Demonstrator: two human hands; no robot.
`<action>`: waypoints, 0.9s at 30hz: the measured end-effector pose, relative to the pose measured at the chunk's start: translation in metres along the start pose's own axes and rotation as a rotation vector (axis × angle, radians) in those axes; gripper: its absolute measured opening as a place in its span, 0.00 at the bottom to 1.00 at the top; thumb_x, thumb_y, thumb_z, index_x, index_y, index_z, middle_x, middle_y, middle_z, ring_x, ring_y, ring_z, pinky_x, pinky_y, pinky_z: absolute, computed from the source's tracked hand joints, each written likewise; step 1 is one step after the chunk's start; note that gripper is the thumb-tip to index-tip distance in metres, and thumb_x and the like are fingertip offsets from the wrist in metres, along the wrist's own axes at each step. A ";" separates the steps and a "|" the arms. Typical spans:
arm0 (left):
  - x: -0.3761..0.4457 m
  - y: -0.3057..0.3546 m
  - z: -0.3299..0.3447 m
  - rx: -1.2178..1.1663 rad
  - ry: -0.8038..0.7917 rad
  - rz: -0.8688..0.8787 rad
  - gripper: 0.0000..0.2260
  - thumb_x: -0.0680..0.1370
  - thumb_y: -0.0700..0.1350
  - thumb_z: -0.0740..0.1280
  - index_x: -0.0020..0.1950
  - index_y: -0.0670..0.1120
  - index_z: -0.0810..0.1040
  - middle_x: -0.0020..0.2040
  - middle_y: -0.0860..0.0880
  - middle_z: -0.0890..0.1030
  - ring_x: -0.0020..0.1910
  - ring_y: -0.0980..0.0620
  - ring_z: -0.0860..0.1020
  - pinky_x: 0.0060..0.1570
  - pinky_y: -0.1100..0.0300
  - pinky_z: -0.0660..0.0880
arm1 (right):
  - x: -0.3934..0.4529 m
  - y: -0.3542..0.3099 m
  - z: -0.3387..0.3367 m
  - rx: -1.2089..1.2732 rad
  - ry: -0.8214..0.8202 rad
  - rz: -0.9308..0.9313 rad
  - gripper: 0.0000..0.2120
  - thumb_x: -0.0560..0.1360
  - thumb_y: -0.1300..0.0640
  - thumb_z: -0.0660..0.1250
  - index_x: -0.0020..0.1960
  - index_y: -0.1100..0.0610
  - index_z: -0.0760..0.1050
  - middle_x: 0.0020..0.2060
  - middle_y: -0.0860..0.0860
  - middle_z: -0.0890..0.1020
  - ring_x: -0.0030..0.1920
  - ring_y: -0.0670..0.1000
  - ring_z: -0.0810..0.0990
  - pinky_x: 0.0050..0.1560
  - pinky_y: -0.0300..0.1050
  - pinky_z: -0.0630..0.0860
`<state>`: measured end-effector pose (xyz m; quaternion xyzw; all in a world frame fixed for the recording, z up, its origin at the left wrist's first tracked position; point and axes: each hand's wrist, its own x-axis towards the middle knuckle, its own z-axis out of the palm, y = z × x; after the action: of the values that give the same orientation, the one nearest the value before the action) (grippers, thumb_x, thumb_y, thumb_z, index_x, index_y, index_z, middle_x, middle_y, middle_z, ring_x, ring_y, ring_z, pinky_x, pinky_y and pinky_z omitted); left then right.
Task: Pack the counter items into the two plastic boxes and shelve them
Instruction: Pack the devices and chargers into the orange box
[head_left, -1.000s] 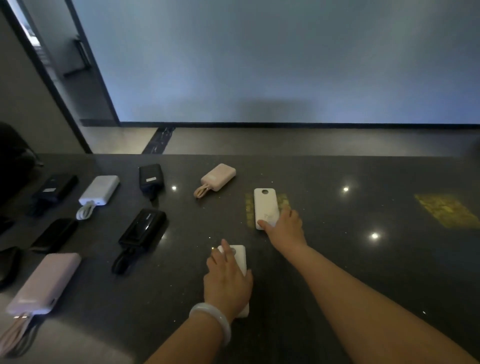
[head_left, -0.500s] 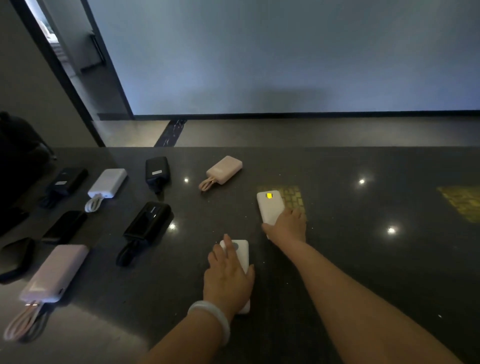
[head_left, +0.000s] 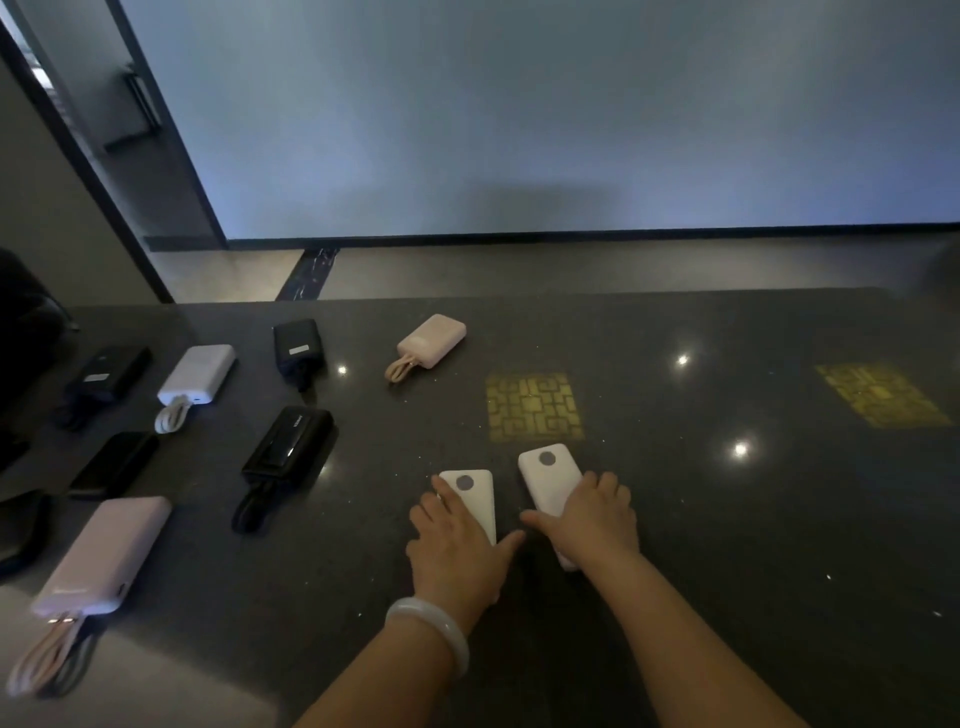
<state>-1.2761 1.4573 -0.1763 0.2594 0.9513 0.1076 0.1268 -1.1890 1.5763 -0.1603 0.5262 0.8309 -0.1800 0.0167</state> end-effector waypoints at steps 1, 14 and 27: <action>-0.002 0.001 -0.001 0.016 -0.004 -0.010 0.56 0.67 0.72 0.65 0.76 0.42 0.38 0.72 0.40 0.55 0.69 0.42 0.61 0.61 0.47 0.71 | -0.001 -0.002 0.002 -0.009 0.030 -0.002 0.48 0.66 0.31 0.69 0.73 0.59 0.58 0.68 0.56 0.65 0.66 0.56 0.66 0.65 0.51 0.67; -0.010 -0.022 -0.013 -0.009 -0.094 0.191 0.41 0.65 0.63 0.73 0.67 0.42 0.61 0.62 0.43 0.64 0.61 0.44 0.67 0.55 0.52 0.72 | -0.096 0.020 0.019 0.174 0.114 0.249 0.35 0.64 0.41 0.71 0.64 0.57 0.65 0.62 0.54 0.69 0.63 0.56 0.67 0.62 0.50 0.66; -0.124 0.051 -0.045 -0.075 -0.448 0.906 0.31 0.66 0.55 0.71 0.63 0.45 0.64 0.50 0.50 0.74 0.44 0.51 0.76 0.38 0.59 0.70 | -0.272 0.110 -0.091 0.178 0.494 0.482 0.36 0.62 0.37 0.74 0.61 0.53 0.66 0.53 0.48 0.75 0.55 0.51 0.75 0.55 0.47 0.73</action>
<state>-1.1627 1.4296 -0.0970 0.6581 0.6882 0.1276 0.2776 -0.9567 1.4110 -0.0473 0.7340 0.6431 -0.1099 -0.1885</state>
